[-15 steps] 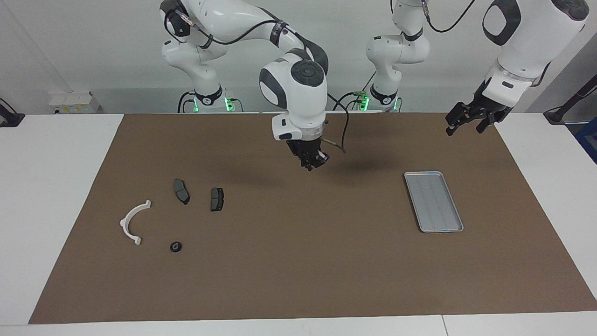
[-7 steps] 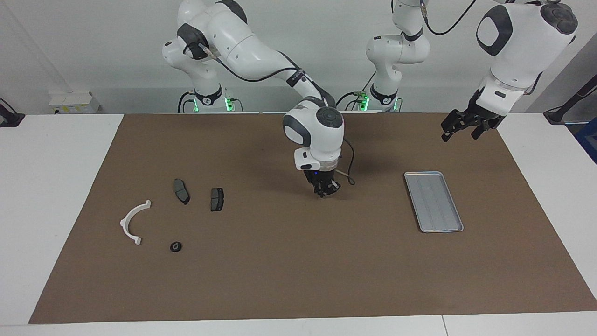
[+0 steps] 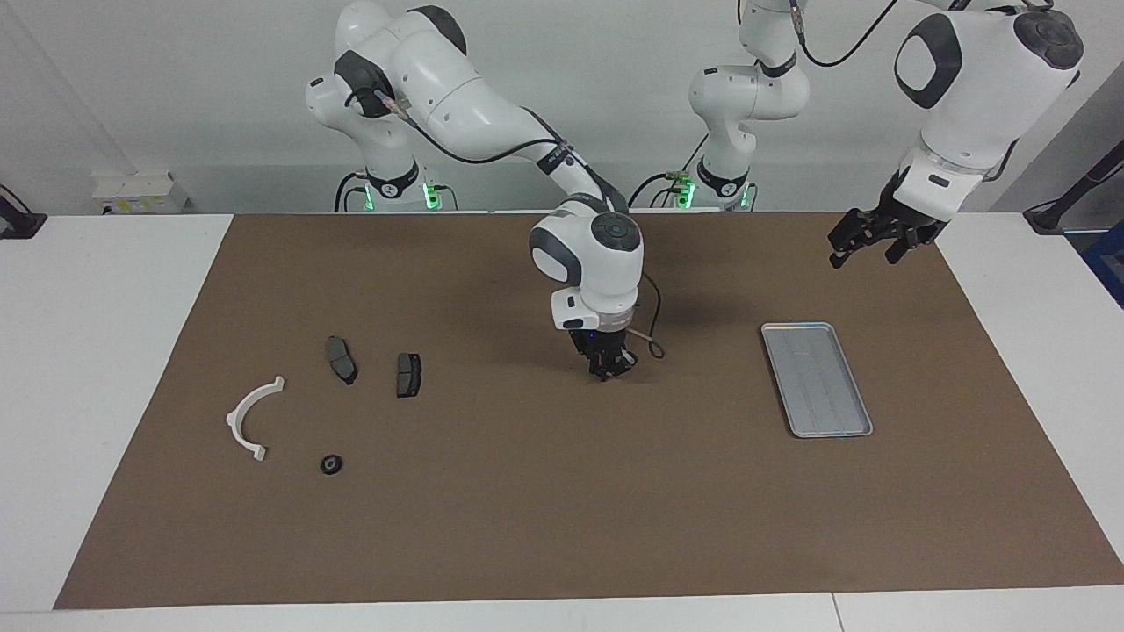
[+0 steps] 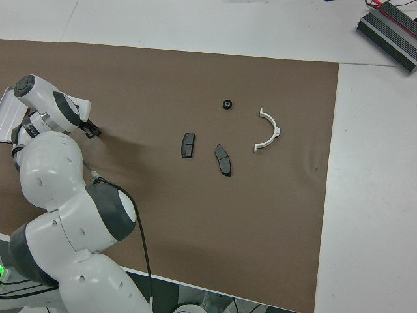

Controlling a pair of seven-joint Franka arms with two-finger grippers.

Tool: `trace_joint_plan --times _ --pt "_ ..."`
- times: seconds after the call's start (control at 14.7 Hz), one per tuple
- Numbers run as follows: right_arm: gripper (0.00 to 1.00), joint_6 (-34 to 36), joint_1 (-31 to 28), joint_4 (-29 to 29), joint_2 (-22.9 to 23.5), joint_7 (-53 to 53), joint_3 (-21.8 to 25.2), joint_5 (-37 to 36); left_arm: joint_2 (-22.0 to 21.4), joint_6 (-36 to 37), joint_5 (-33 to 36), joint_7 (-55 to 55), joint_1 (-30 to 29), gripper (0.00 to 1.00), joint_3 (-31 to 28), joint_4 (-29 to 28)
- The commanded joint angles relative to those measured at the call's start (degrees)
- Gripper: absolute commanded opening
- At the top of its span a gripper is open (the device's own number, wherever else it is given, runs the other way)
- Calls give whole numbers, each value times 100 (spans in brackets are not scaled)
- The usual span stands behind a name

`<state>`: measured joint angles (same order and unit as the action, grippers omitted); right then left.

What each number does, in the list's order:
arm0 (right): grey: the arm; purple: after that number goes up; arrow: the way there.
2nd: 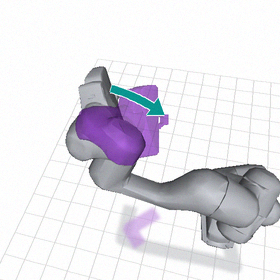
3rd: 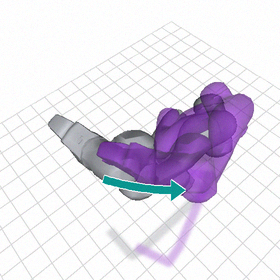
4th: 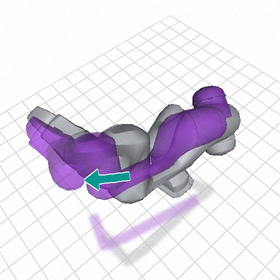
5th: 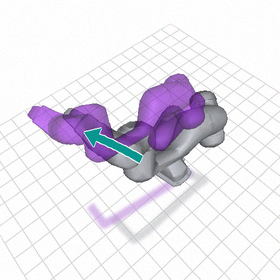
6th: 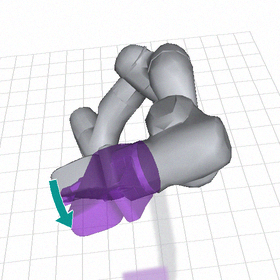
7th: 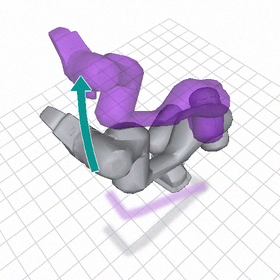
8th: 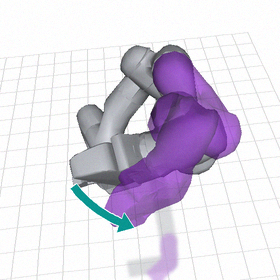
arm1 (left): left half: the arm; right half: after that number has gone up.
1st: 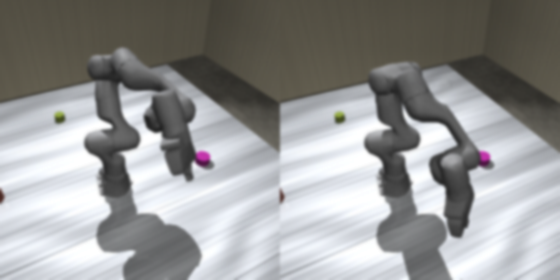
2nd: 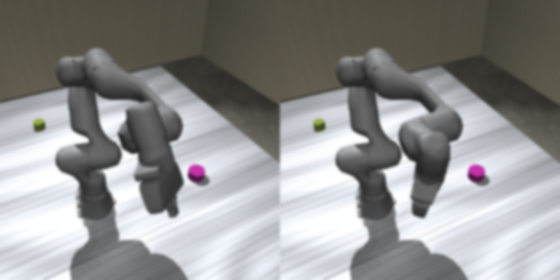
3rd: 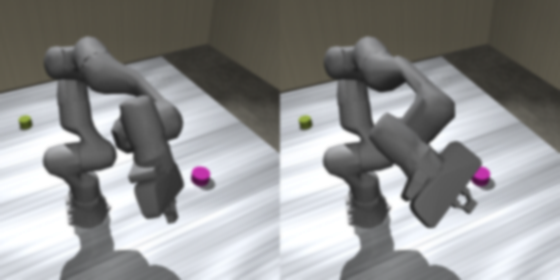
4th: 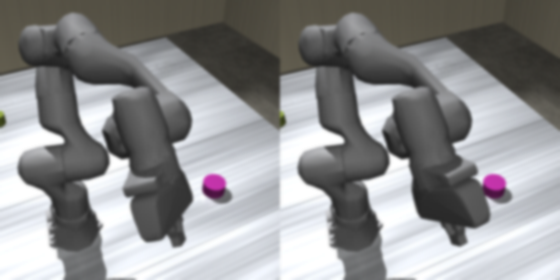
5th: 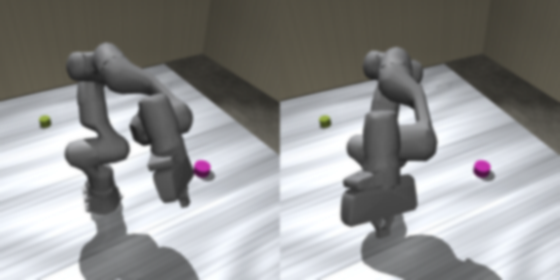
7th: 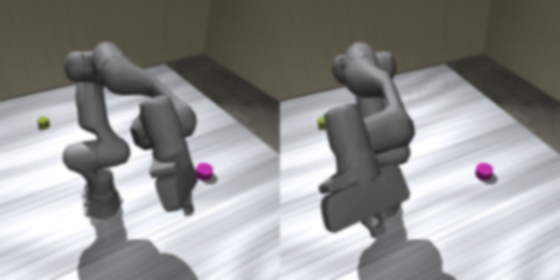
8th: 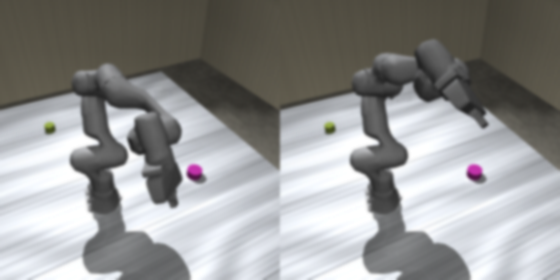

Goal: Pick bearing gear from pile to tray

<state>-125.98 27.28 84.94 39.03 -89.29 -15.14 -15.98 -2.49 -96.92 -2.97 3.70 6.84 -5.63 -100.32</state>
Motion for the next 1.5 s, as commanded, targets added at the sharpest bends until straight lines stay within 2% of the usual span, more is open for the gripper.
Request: trace_joint_plan --times 0.0,0.14,0.27,0.34,0.48,0.61,0.75,0.89,1.02,1.16,1.43 --pt "100 115 -82 14 8 -106 -15 -178 -226 -152 95 105 54 100 -9 -278" --pt "100 974 -143 -493 -1 -54 -6 -82 -226 -152 95 114 54 100 -9 -278" --pt "100 1749 -511 -1117 -45 147 -85 198 -217 -169 95 419 89 100 44 -278" --pt "100 2004 -722 -1346 -132 523 -120 479 -209 -178 95 674 289 100 79 -278" --pt "100 2515 -1266 -1410 -474 1732 -129 779 -104 -195 173 1174 886 100 79 -287" --pt "100 2753 -1837 -1384 -747 3296 -121 807 247 -440 323 2235 1597 100 88 -217" --pt "100 2877 -2391 -1349 -792 4695 -112 763 721 -975 315 2994 2152 100 105 -225" --pt "100 2615 -2971 -1078 -818 5803 -103 728 1125 -1633 271 3381 2513 100 114 -304" --pt "100 1870 -3472 -351 -1055 6675 -103 701 1714 -2013 227 3891 2795 100 114 -200" --pt "100 983 -3799 318 -1161 7099 -94 666 2189 -2522 78 3963 2918 100 114 -216" --pt "100 268 -3958 356 -662 7039 -50 552 2577 -3094 -106 4200 3156 100 114 -287"
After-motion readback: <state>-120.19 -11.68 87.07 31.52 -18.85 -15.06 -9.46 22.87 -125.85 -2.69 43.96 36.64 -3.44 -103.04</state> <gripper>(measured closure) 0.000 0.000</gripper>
